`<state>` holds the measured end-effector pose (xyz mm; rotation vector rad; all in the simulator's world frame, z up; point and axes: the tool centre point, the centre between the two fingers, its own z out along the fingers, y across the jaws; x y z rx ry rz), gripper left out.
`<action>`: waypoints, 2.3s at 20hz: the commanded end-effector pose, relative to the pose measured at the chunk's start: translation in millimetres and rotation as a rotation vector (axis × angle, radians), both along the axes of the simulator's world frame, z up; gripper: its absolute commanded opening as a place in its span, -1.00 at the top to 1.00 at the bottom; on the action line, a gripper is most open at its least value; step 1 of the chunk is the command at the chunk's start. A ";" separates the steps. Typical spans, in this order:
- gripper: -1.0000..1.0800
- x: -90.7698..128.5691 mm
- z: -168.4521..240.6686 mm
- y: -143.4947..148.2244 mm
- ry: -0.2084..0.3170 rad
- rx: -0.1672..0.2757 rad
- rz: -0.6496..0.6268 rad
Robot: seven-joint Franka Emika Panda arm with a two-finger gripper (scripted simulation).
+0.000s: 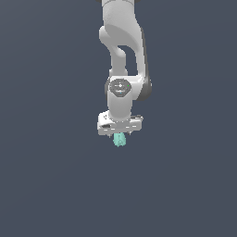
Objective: Pick up the object and move it to a goal position.
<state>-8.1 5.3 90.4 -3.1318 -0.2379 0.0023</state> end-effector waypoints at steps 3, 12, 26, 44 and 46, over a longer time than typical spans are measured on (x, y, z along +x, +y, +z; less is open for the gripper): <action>-0.92 0.0 -1.4 -0.1 0.000 0.000 0.000; -0.92 -1.3 -37.5 0.4 -0.001 0.000 0.005; 1.00 -0.2 -51.2 0.5 -0.002 -0.001 0.007; 1.00 20.0 4.7 16.5 -0.003 -0.001 0.007; 1.00 25.9 20.7 21.2 -0.003 -0.001 0.007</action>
